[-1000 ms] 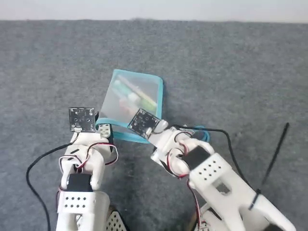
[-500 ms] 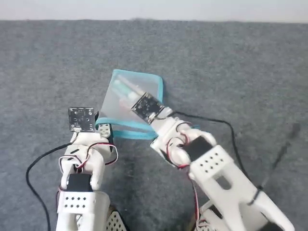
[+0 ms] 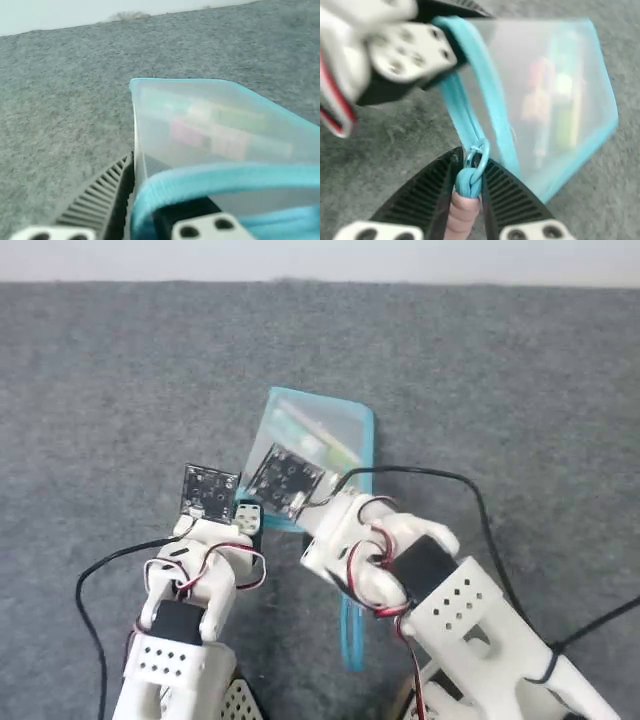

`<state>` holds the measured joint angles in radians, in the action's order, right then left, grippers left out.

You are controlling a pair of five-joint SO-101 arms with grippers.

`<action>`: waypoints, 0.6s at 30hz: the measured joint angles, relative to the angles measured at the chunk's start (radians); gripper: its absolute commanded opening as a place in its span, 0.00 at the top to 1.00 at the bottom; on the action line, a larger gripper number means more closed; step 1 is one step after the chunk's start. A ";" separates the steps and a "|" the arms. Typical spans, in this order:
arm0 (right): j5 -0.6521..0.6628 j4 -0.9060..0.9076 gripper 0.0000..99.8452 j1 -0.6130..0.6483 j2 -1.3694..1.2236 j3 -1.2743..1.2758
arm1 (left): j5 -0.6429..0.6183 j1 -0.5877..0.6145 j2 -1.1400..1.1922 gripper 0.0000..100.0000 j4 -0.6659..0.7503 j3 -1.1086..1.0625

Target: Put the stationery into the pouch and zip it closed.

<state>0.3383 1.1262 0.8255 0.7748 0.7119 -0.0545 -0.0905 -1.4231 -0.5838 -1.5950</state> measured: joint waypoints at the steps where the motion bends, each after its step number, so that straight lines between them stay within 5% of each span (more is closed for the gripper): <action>1: 0.005 0.000 0.99 0.015 0.000 0.000 | 0.000 -0.005 0.000 0.99 0.000 0.000; 12: 0.028 0.000 0.99 0.095 0.006 0.000 | 0.002 -0.009 0.000 0.99 0.000 0.000; 18: 0.034 0.129 0.78 0.091 0.008 -0.003 | 0.002 -0.011 0.000 0.99 0.000 0.000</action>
<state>0.3721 1.2551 0.9160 0.7825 0.7089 -0.0529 -0.1013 -1.4231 -0.5838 -1.5950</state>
